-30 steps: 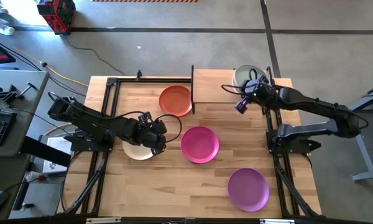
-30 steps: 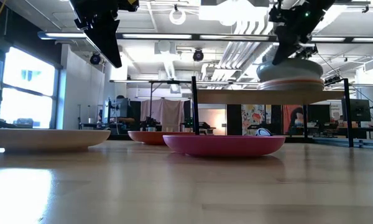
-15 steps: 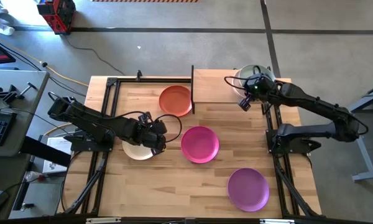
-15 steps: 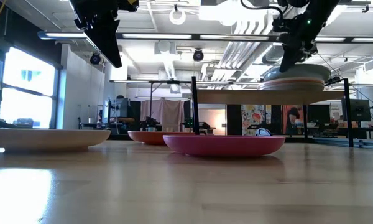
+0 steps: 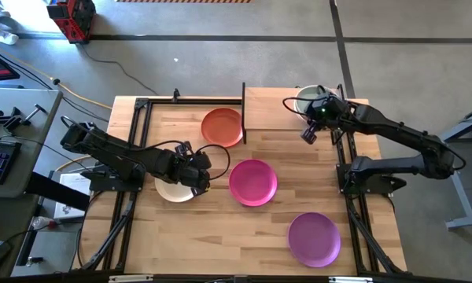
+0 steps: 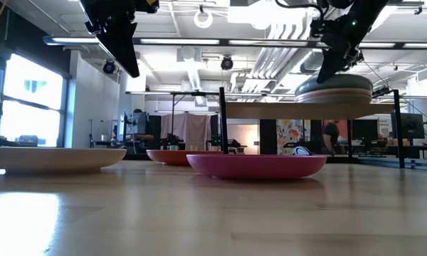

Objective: Place and stack plates onto a shelf
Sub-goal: Stack the light blue plate on top of the peach plate on the shelf

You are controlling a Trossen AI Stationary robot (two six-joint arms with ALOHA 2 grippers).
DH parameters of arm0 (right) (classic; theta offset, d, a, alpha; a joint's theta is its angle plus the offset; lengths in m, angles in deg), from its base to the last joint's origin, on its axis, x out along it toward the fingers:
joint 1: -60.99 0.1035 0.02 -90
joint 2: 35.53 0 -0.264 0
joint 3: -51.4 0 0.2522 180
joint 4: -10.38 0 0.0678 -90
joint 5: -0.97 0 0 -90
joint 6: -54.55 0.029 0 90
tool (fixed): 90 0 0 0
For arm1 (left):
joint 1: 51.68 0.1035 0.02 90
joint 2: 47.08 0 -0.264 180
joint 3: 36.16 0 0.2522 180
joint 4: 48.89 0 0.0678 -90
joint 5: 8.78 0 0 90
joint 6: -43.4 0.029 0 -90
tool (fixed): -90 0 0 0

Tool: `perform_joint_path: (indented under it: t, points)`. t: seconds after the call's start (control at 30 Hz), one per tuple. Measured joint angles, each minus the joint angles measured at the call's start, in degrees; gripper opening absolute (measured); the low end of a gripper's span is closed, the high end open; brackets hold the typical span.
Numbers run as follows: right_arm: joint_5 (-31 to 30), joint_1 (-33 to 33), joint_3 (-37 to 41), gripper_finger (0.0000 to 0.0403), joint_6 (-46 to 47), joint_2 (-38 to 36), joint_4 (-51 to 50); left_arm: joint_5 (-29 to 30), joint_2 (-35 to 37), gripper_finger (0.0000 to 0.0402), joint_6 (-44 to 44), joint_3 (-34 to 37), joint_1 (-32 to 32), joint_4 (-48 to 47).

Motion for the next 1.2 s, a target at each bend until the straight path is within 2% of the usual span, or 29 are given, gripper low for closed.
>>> perform_joint_path:
  t: [0.47,0.9,1.07,1.2]
  points:
    - [-1.54,-0.15,-0.04,0.0006,-0.37,3.23,-0.46,0.01,0.0,0.0101,0.0,0.0,0.0,0.02]
    - [-2.51,-0.13,-0.04,0.0086,-0.37,3.31,-0.44,0.0,0.0,0.0101,0.0,0.0,0.0,0.02]
    - [2.73,-0.11,-0.04,0.0104,-0.19,3.31,-0.44,0.0,0.0,0.0101,0.0,0.0,0.0,0.01]
    - [2.87,-0.11,-0.04,0.0106,0.73,3.31,-0.42,-0.01,0.0,0.0101,0.0,0.0,0.14,0.01]
